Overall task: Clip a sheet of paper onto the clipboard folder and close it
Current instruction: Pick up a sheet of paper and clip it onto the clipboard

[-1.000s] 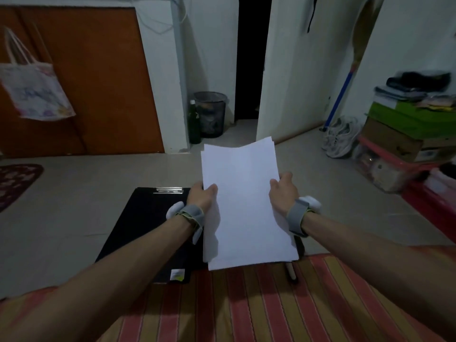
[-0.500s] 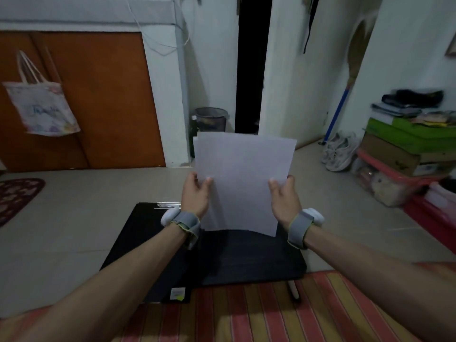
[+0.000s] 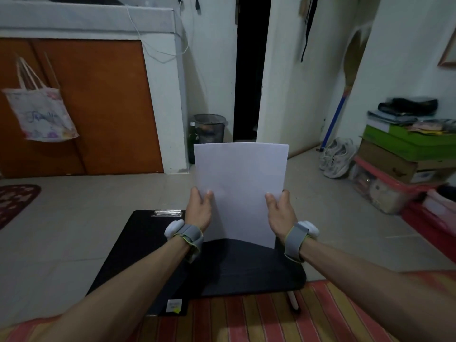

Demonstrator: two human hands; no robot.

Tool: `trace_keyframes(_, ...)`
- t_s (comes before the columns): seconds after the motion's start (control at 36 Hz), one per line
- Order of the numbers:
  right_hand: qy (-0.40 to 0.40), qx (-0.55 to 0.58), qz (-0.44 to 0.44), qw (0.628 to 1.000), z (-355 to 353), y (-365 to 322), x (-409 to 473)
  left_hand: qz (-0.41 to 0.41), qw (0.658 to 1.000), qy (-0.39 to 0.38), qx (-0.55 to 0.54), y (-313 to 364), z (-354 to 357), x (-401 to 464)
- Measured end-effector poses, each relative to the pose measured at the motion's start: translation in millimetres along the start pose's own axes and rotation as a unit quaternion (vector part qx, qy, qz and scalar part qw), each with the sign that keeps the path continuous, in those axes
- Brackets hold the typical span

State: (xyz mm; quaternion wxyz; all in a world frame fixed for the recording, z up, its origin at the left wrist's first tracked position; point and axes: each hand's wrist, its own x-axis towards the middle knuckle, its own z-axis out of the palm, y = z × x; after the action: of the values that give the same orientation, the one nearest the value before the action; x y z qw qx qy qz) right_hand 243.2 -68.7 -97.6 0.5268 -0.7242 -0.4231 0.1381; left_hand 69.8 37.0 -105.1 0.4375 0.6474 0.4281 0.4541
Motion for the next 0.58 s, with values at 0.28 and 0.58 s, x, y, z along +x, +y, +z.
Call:
trace_keyframes(0.28,-0.005,0.001,0.009,1.000,0.1,-6.7,4.9,-0.012,0.999,-0.002,0.034,11.0,-0.9,3.3)
trace_keyframes(0.58,-0.065,-0.071,0.096,0.991,22.6,-11.9,7.2,-0.082,0.978,-0.030,0.187,1.5,-45.5,1.7)
